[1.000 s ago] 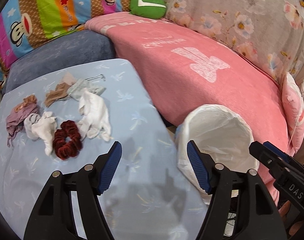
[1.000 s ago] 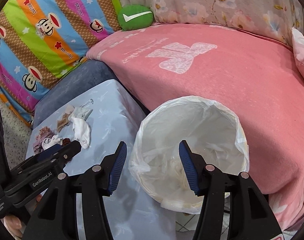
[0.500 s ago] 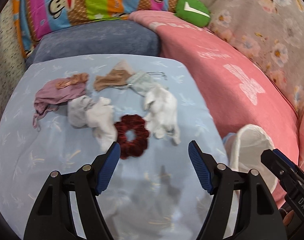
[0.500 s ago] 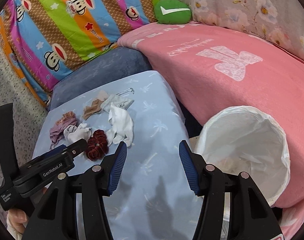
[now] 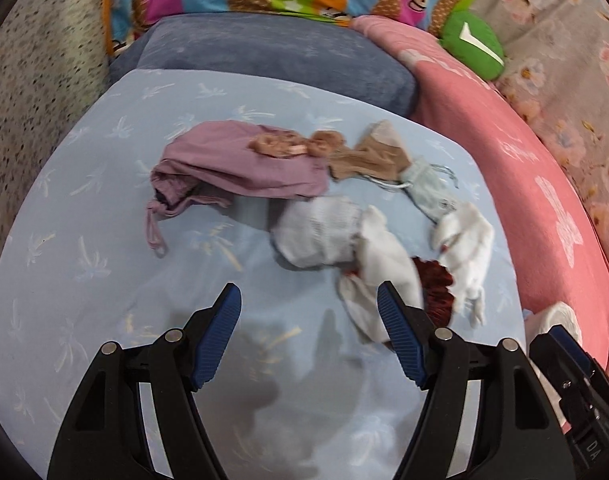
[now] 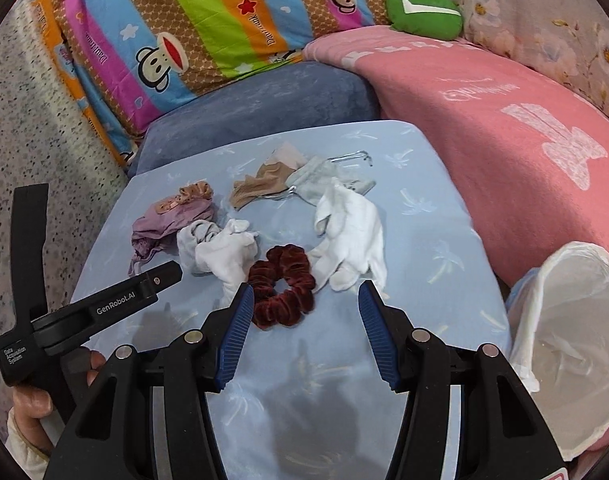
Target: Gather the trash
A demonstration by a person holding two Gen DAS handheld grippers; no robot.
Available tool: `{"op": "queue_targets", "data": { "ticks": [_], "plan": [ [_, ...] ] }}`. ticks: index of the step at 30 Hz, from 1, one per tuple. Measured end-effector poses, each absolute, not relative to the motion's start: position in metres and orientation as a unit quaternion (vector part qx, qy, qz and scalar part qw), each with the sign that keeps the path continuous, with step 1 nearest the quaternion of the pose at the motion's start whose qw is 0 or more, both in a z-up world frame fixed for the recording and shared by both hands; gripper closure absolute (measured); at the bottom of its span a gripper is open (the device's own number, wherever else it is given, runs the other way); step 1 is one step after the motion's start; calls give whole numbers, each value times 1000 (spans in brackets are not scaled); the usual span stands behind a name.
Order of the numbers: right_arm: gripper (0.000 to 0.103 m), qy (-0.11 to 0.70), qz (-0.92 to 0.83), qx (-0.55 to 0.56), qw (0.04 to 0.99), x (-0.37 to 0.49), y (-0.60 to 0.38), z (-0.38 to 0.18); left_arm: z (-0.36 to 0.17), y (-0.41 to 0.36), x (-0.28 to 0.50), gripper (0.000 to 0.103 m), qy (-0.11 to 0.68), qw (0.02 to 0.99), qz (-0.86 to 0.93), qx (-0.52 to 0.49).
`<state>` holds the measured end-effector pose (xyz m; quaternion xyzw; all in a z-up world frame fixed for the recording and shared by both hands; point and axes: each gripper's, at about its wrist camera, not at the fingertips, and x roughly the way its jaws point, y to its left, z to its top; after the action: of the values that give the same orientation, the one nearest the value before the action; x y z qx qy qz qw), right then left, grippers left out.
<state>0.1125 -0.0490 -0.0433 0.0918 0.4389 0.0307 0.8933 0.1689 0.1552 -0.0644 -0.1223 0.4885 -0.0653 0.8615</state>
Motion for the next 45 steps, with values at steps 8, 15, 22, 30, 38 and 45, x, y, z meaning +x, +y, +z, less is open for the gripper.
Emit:
{"op": "queue_targets", "data": {
  "ticks": [8,15,22,30,38,45],
  "plan": [
    [49,462,61,82,881,152,-6,-74,-78,184,189,36,498,853,-55,-149],
    [65,481,71,73,871,175,17,-98,-83,186,206,36,501,846,-76,-168],
    [94,494,74,79,862,183,17,-114,-85,168,219,36,498,847,-104,-152],
    [95,491,74,82,864,178,13,-111,-98,152,229,64,516,832,-133,-153],
    [96,473,68,91,874,164,1,-91,-81,145,213,83,505,837,-150,-149],
    [96,439,59,104,890,143,-17,-55,-45,133,194,83,473,857,-155,-135]
  ]
}}
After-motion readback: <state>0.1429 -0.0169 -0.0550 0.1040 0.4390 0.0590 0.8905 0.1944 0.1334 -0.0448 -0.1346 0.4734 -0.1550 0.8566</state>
